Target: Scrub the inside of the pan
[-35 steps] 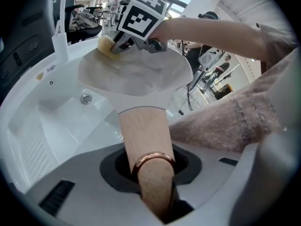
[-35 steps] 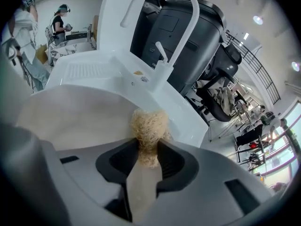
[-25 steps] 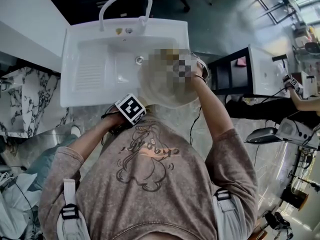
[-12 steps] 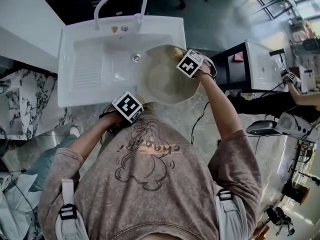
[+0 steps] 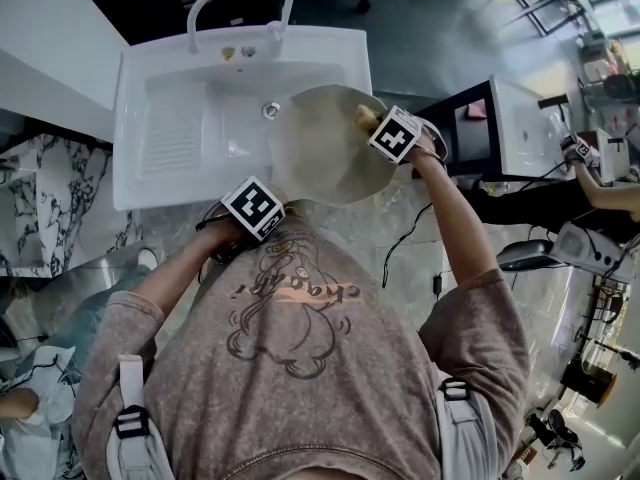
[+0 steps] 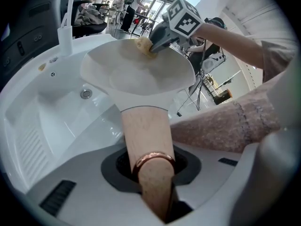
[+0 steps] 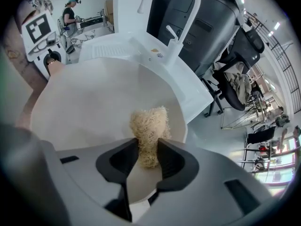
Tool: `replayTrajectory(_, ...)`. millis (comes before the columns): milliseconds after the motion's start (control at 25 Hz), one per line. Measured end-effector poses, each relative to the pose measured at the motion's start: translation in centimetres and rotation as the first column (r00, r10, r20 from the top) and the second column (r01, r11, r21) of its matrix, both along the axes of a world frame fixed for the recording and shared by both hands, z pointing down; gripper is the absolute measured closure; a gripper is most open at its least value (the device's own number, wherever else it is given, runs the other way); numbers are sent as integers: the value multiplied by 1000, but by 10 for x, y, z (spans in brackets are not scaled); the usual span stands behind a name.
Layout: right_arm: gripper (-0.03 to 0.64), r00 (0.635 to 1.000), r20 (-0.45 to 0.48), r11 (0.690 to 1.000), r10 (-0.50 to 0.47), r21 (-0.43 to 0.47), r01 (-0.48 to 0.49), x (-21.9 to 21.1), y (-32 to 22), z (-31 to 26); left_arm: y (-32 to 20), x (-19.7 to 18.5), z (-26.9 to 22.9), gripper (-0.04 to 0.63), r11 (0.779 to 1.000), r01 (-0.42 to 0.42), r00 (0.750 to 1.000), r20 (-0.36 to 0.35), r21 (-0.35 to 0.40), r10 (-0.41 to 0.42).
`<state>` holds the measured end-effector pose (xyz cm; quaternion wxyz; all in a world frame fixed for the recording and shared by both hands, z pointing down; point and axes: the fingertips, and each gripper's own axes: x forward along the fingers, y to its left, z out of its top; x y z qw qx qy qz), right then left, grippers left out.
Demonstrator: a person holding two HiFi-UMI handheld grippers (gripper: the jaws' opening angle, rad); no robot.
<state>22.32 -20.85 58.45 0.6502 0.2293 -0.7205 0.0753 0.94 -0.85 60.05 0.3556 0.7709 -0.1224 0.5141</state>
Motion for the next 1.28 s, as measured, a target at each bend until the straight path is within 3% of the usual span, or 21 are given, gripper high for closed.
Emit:
replayTrajectory(160, 479, 997, 4, 986, 71, -148, -69, 10, 41, 7, 0, 0, 0, 480, 1000, -2, 1000, 2, -1, 2)
replayTrajectory(360, 479, 1000, 2, 995, 3, -96, -3, 11, 44, -10, 1, 0, -1, 480, 1000, -1, 1000, -5, -6, 1)
replayTrajectory(520, 480, 1000, 9, 990, -16, -138, 17, 7, 65, -11, 1, 0, 1, 480, 1000, -5, 1000, 0, -4, 5)
replayTrajectory(720, 482, 997, 55, 958, -58, -276, 70, -16, 111, -9, 4, 0, 1, 480, 1000, -3, 1000, -1, -12, 3)
replayTrajectory(1280, 482, 958, 110, 907, -265, -308, 287, -79, 151, -9, 7, -1, 2, 482, 1000, -12, 1000, 3, -21, 12)
